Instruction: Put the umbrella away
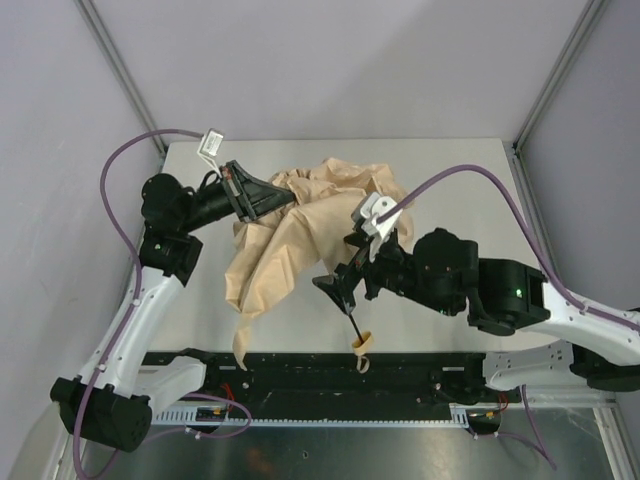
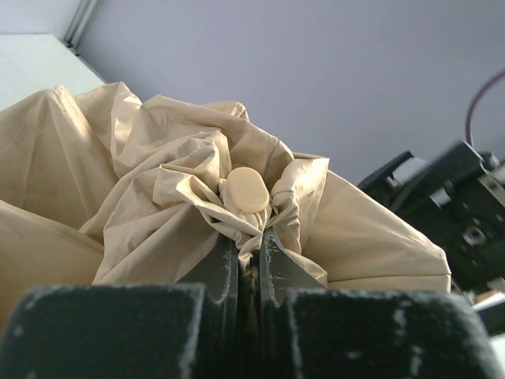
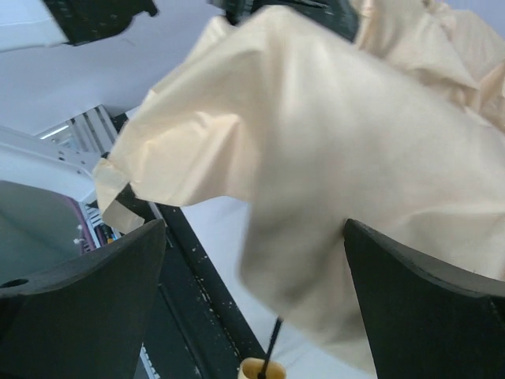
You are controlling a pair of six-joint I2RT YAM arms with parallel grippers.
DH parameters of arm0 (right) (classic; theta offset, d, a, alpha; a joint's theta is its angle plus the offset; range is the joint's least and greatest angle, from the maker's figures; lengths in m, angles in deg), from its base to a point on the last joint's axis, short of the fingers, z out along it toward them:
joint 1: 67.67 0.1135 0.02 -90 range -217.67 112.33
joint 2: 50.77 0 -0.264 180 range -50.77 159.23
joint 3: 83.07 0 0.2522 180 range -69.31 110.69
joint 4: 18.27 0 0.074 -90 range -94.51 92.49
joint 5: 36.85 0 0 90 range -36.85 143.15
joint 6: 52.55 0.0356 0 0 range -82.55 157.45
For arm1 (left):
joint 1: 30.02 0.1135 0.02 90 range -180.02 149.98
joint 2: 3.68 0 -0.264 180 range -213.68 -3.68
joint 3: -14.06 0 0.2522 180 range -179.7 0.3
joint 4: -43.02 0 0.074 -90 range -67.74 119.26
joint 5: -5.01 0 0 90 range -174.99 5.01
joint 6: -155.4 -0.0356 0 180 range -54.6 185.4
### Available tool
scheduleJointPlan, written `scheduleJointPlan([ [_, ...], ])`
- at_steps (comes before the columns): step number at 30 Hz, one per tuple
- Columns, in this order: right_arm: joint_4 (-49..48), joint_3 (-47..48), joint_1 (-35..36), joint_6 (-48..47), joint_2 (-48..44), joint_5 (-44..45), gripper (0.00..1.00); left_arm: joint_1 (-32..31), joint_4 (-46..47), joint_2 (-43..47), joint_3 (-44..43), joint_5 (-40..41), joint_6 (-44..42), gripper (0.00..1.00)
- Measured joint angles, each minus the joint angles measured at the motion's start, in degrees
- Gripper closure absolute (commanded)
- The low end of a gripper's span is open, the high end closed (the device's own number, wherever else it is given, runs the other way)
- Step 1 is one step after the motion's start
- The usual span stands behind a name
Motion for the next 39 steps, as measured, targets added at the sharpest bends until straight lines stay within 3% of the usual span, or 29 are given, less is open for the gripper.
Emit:
scheduleJointPlan([
  [6,-2.1,0.0,6.1,-0.4,0.0,5.6,0.01,0.0,-2.3,-0.5,1.1,5.0,3.1,1.00],
  [10,-4.3,-0.6,1.4,0.3,0.6,4.7,0.01,0.0,-2.9,-1.0,1.1,5.1,3.3,1.00],
  [15,-7.4,-3.1,-12.8,1.8,0.9,-4.2,0.01,-0.4,-3.2,-0.7,1.1,3.5,3.3,1.00],
  [21,-11.4,-4.1,-20.5,1.9,2.8,-20.3,0.01,-3.8,-3.3,0.4,1.1,1.3,3.2,1.00],
  [31,-16.4,-6.8,-24.7,2.0,5.9,-38.3,0.01,-8.3,-3.4,0.5,0.8,-0.9,1.0,1.00],
  [39,-24.8,-10.3,-26.4,4.5,6.3,-47.9,0.01,-9.9,-3.7,3.5,0.4,-0.8,-1.8,1.00],
])
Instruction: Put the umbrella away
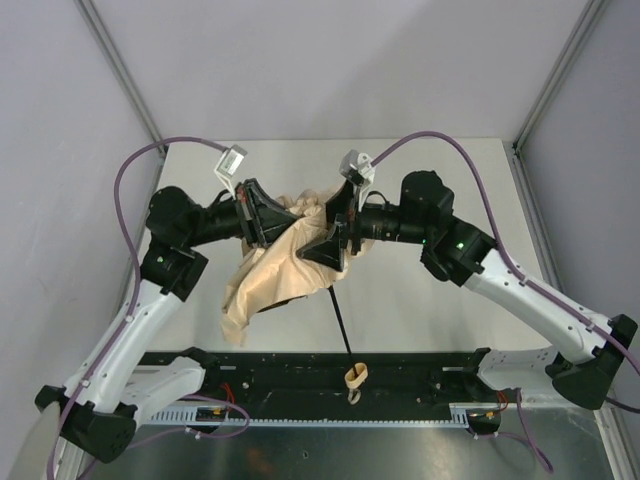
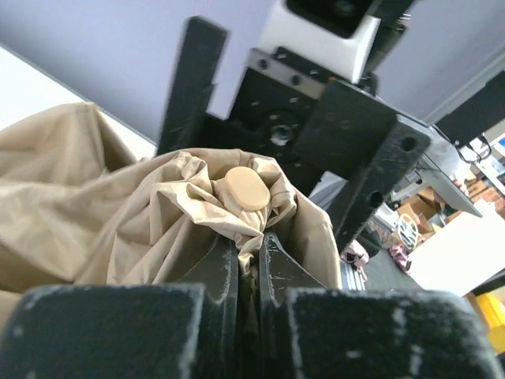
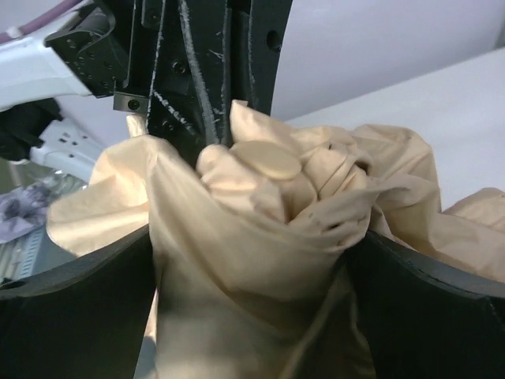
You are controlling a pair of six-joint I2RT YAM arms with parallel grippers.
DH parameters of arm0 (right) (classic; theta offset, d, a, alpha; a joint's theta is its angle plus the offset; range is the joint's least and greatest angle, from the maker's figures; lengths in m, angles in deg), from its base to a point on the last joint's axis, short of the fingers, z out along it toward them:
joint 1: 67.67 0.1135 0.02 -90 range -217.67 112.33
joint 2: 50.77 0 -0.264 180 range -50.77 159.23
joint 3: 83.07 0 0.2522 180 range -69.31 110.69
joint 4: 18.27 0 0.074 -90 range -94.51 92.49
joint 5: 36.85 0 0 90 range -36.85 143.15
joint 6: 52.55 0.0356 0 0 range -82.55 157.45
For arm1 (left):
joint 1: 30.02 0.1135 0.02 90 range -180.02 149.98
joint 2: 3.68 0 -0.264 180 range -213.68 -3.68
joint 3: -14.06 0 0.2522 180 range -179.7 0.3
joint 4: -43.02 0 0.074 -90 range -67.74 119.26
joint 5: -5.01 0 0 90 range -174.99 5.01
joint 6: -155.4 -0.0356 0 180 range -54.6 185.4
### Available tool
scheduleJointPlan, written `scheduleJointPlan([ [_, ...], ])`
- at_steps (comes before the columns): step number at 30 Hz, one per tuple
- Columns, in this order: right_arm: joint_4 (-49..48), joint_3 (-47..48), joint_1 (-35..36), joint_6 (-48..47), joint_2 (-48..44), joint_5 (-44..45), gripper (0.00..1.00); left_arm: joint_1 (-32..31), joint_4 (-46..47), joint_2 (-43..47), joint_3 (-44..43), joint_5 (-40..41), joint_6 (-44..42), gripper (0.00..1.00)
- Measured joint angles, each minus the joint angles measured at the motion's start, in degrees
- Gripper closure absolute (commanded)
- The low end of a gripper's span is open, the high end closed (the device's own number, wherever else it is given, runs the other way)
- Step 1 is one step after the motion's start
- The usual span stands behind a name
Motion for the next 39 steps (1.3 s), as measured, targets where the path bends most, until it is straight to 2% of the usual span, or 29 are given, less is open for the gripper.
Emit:
scheduleJointPlan([
  [6,-9.5,-2.9,0.1,4.3,2.2,-7.4,0.01,-2.1,0.2,2.1,-0.2,0.3,-1.0,1.00],
  [14,-17.1,-5.9,0.4,9.0,2.5,-9.4,0.18,-3.8,0.7,2.4,-0.2,1.6,-2.6,1.00],
  [16,-18.3,-6.1,0.8,9.5,2.7,-10.0,0.15,-4.0,0.7,2.6,-0.2,1.5,-3.1,1.00],
  [18,-19.0,-6.1,1.0,9.9,2.9,-10.8,0.04,-4.2,0.7,3.0,-0.2,1.4,-4.0,1.00],
  [21,-18.6,-6.1,0.5,10.2,2.6,-11.4,0.01,-4.5,0.7,3.7,-0.2,1.5,-6.1,1.00],
  [26,-16.5,-7.2,-2.6,12.5,0.6,-12.0,0.01,-5.4,0.9,4.2,-0.2,2.6,-10.6,1.00],
  [34,-11.9,-8.5,-3.0,12.8,-2.9,-10.1,0.01,-5.9,0.8,4.3,-0.2,3.0,-13.9,1.00],
  [39,-13.2,-8.7,-2.6,12.9,-2.2,-11.7,0.08,-6.2,0.9,4.1,-0.2,2.9,-14.1,1.00],
])
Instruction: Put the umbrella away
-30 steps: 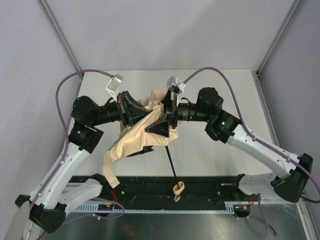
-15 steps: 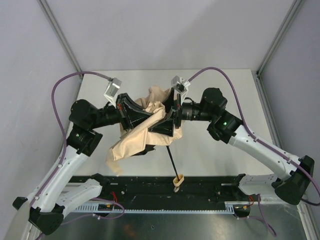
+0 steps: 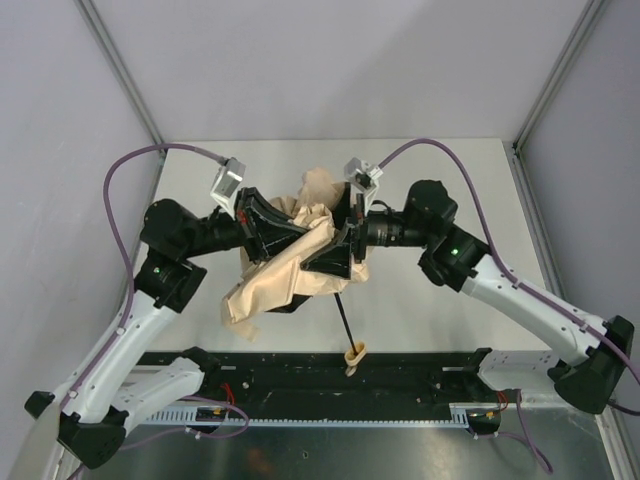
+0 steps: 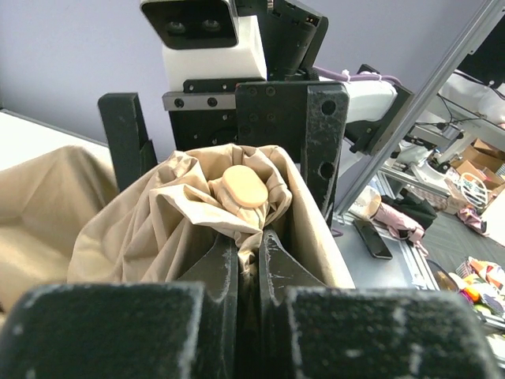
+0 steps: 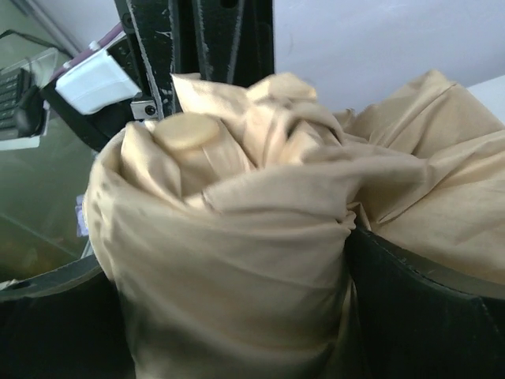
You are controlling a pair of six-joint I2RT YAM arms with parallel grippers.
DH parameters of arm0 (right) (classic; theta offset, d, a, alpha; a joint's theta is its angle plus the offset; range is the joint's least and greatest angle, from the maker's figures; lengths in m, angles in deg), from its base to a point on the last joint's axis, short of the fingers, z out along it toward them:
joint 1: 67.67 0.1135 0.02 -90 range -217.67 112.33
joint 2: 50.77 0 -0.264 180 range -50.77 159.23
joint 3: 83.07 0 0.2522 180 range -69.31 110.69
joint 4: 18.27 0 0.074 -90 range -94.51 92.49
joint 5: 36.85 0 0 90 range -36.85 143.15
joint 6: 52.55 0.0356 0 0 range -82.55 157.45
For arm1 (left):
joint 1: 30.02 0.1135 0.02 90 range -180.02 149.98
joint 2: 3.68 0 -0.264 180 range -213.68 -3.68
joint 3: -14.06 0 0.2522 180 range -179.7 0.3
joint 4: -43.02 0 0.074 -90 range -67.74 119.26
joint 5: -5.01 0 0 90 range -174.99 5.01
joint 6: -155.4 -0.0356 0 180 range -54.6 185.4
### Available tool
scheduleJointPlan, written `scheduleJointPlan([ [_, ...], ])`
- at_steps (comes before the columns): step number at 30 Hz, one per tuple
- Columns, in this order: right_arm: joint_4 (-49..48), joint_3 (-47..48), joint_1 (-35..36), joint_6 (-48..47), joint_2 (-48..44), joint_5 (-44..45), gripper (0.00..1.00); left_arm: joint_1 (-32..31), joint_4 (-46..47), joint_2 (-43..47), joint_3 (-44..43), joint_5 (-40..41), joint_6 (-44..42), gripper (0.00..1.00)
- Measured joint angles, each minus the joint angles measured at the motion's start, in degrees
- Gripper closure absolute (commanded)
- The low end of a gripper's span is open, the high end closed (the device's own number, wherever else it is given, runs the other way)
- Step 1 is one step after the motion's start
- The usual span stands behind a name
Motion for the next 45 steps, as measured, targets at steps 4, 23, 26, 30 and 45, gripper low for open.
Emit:
scheduleJointPlan([
  [4,-6.4,0.0,2.1,1.4,4.0,-2.4,0.21,-0.7,-0.2,-0.6,0.0,-0.2,0.0,1.00],
  [23,-15.0,-7.0,3.6,4.6,0.7,-5.4,1.00,-2.2,-1.8,1.7,-1.6,2.1,-1.7,0.23],
  [26,-10.7,-12.2,0.3,5.3,-2.7,-5.5,1.00,0.9,-3.3,2.1,-5.9,4.6,-2.6,0.03],
  [30,-4.0,-15.5,-4.7,5.3,-6.1,-4.2,1.00,10.4,-6.8,3.0,-10.5,5.0,-1.0,0.01],
  [45,-3.2,-15.7,-21.9,9.1,-11.5,-6.1,1.00,2.7,-17.3,-2.4,0.4,0.5,-2.5,0.06],
])
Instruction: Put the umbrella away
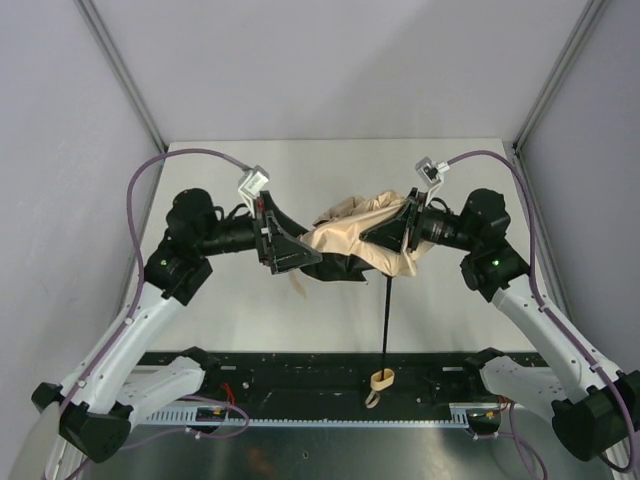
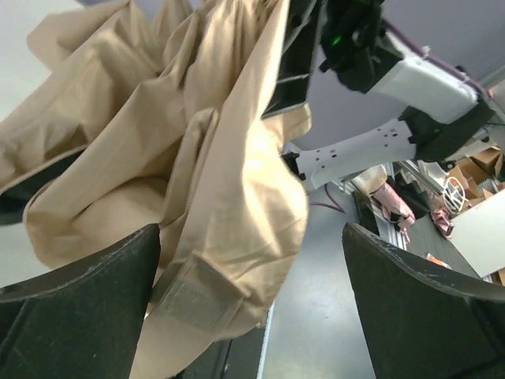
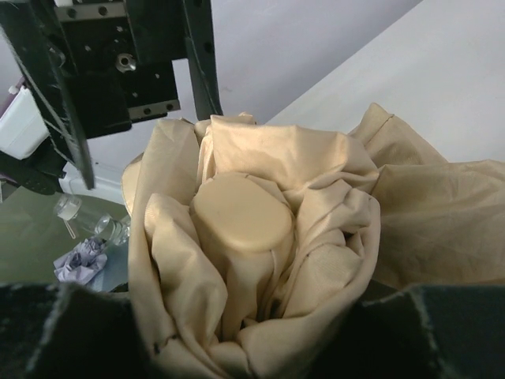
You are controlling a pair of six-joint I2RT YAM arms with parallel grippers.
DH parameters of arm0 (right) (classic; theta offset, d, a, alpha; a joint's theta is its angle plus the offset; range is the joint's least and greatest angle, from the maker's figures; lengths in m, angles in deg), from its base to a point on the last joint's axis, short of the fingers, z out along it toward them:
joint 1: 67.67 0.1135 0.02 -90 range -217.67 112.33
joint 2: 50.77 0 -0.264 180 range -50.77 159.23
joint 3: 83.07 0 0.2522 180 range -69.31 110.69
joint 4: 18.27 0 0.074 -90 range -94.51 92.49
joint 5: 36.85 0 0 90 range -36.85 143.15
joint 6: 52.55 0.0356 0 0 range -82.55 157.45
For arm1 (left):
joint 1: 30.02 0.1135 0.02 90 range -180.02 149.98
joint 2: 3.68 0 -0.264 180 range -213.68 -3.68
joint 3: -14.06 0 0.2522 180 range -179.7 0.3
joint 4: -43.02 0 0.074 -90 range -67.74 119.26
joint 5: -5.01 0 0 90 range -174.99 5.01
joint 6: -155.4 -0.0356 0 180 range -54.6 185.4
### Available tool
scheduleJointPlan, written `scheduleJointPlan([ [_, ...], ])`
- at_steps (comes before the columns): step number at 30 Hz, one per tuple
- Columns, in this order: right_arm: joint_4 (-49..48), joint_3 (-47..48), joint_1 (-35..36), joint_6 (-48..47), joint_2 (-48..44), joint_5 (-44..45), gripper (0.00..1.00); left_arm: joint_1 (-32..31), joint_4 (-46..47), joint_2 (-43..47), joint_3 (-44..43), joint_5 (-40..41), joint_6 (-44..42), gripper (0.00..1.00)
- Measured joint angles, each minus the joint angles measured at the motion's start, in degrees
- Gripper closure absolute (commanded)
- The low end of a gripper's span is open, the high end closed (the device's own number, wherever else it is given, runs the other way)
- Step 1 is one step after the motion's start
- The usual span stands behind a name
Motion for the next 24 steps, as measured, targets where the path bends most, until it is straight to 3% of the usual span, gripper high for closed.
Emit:
scheduleJointPlan([
  [2,0.0,0.0,-1.5,0.1,0.0,-1.8,1.00,-0.7,-2.6,-0.7,0.0,1.0,-1.9,0.21],
  [6,1.6,1.2,-3.7,-0.7,0.0,-4.5,1.00,-0.8,-6.6,-1.5,0.3,2.7,-6.1,0.39],
  [10,2.5,2.5,-5.7,-1.5,0.0,-7.1,1.00,-0.8,-9.1,-2.0,1.4,3.2,-8.9,0.74],
  [13,2.3,3.1,-6.8,-1.3,0.2,-9.7,1.00,-0.8,-11.7,-2.7,1.7,4.7,-11.5,0.95],
  [16,1.8,3.8,-7.4,-0.6,0.9,-13.3,1.00,-1.0,-16.0,-3.8,1.0,9.4,-15.1,0.99],
  [21,-2.3,3.9,-6.4,5.3,3.8,-19.3,1.00,-1.5,-20.3,-5.9,-1.5,18.1,-19.1,0.99],
  [24,-2.8,4.6,-5.2,6.6,6.2,-21.0,1.00,-1.5,-22.3,-6.6,-3.4,22.9,-20.7,0.77],
])
